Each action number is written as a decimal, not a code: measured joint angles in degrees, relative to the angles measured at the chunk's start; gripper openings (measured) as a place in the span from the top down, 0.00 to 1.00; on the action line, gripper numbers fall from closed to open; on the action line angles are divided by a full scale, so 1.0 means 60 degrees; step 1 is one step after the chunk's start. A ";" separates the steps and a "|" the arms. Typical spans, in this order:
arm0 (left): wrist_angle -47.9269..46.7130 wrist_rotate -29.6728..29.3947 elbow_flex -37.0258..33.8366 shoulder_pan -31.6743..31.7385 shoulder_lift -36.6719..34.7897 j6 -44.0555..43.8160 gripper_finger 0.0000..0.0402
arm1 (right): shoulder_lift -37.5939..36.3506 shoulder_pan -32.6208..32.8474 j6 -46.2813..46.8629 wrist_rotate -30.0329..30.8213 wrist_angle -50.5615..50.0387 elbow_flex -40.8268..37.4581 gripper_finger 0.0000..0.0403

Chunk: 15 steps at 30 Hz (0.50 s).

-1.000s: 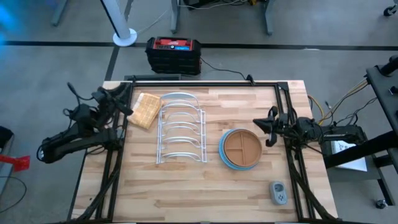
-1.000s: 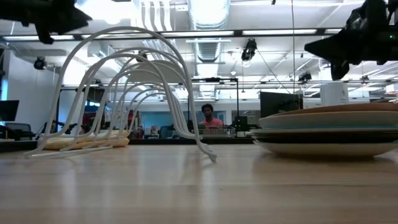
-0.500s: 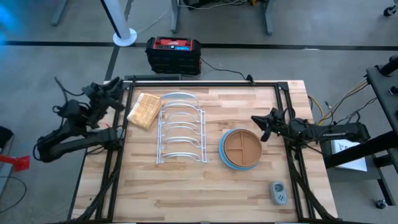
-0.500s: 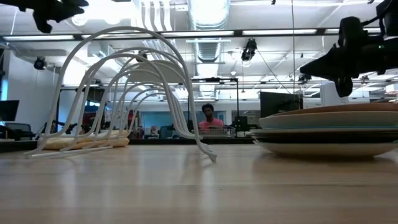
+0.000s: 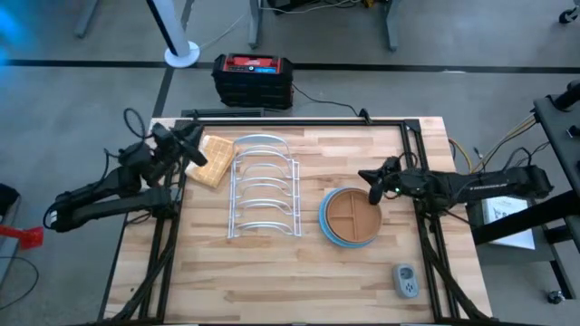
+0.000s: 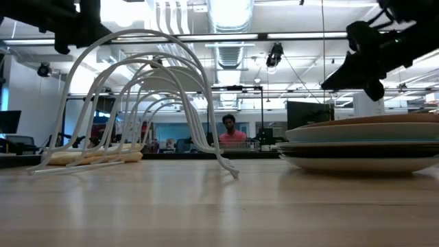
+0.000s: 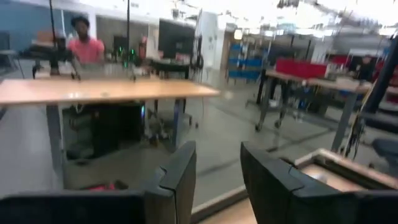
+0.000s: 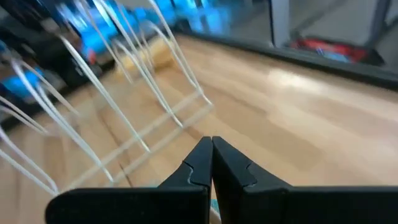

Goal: Sort dishes
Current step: Put the brown plate into the dishwasher rack

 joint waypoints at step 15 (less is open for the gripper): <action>-0.1579 0.0022 -0.0004 0.0004 0.0336 -0.1783 0.71 | 0.2143 0.0007 0.1709 -0.2144 -0.4933 0.2815 0.82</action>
